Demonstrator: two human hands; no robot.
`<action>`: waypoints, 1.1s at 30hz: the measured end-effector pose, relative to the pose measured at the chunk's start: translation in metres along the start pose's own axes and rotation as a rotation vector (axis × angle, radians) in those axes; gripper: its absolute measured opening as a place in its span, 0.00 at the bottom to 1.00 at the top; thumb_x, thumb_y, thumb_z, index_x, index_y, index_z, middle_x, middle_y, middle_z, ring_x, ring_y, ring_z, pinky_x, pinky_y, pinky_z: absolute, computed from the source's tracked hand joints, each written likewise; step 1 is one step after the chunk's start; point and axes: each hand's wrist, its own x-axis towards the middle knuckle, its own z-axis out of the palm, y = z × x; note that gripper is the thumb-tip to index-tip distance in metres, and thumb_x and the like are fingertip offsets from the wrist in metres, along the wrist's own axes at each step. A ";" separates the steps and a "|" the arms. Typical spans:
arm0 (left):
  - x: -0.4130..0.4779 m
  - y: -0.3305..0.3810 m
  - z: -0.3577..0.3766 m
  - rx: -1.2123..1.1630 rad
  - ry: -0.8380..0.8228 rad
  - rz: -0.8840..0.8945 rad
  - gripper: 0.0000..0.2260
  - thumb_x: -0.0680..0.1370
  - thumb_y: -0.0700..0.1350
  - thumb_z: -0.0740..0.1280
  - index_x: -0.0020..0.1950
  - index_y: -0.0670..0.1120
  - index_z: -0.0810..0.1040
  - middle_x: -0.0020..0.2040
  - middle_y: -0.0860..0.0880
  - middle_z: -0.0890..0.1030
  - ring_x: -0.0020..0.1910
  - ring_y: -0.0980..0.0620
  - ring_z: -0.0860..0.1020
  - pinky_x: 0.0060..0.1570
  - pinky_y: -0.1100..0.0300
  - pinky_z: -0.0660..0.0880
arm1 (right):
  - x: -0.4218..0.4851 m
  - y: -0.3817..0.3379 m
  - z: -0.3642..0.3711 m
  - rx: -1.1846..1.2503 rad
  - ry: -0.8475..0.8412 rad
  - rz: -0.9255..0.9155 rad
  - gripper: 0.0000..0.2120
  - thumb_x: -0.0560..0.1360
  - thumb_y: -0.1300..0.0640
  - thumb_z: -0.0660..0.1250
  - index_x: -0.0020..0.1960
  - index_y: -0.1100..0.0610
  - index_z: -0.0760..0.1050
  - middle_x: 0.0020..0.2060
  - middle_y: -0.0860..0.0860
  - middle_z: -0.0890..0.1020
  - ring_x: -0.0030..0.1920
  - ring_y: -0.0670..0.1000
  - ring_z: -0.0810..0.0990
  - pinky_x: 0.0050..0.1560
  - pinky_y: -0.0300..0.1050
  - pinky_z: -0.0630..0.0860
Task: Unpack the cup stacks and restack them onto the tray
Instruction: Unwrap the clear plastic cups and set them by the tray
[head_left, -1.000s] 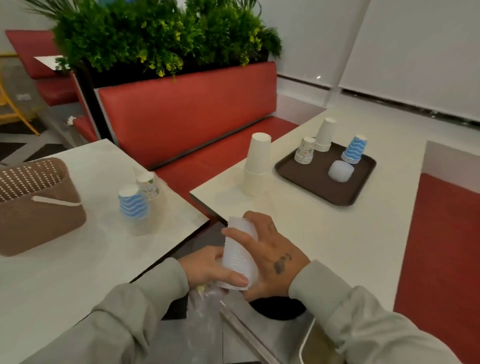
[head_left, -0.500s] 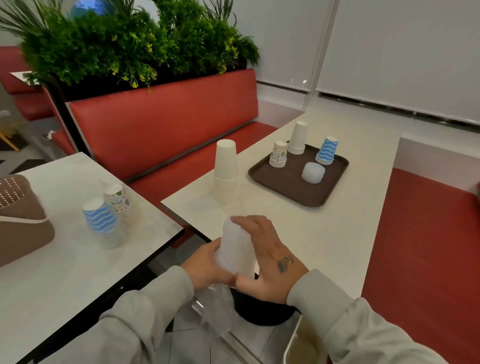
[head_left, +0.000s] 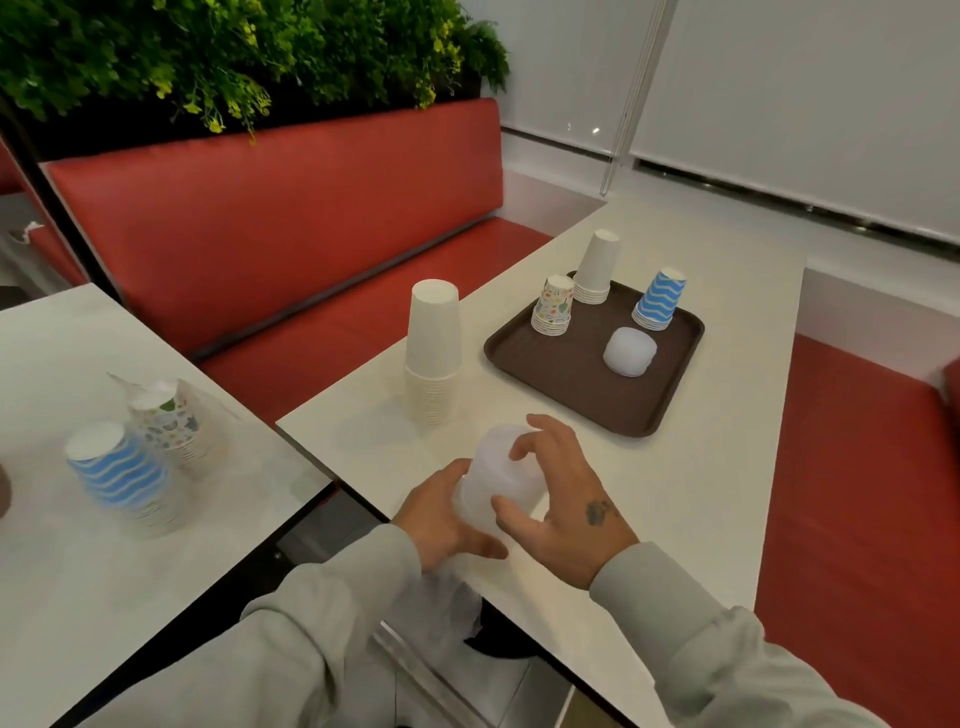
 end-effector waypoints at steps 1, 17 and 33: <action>0.008 0.000 -0.001 0.007 -0.009 -0.004 0.40 0.54 0.53 0.82 0.64 0.61 0.71 0.55 0.58 0.81 0.55 0.54 0.79 0.57 0.52 0.79 | 0.007 0.004 0.000 0.010 0.003 0.011 0.19 0.74 0.52 0.72 0.58 0.46 0.66 0.68 0.44 0.65 0.61 0.42 0.67 0.55 0.19 0.58; 0.081 0.022 -0.006 0.086 -0.008 0.041 0.34 0.60 0.48 0.82 0.63 0.59 0.74 0.54 0.56 0.81 0.55 0.50 0.80 0.56 0.51 0.79 | 0.074 0.028 -0.003 -0.043 0.024 0.221 0.22 0.70 0.49 0.75 0.56 0.49 0.64 0.56 0.44 0.67 0.49 0.51 0.72 0.46 0.38 0.72; 0.082 0.008 -0.016 0.437 0.065 -0.062 0.30 0.70 0.62 0.75 0.65 0.50 0.72 0.59 0.51 0.75 0.60 0.48 0.74 0.58 0.55 0.73 | 0.102 0.033 0.014 -0.188 0.013 0.234 0.26 0.68 0.49 0.78 0.53 0.49 0.63 0.57 0.44 0.64 0.43 0.53 0.72 0.39 0.33 0.66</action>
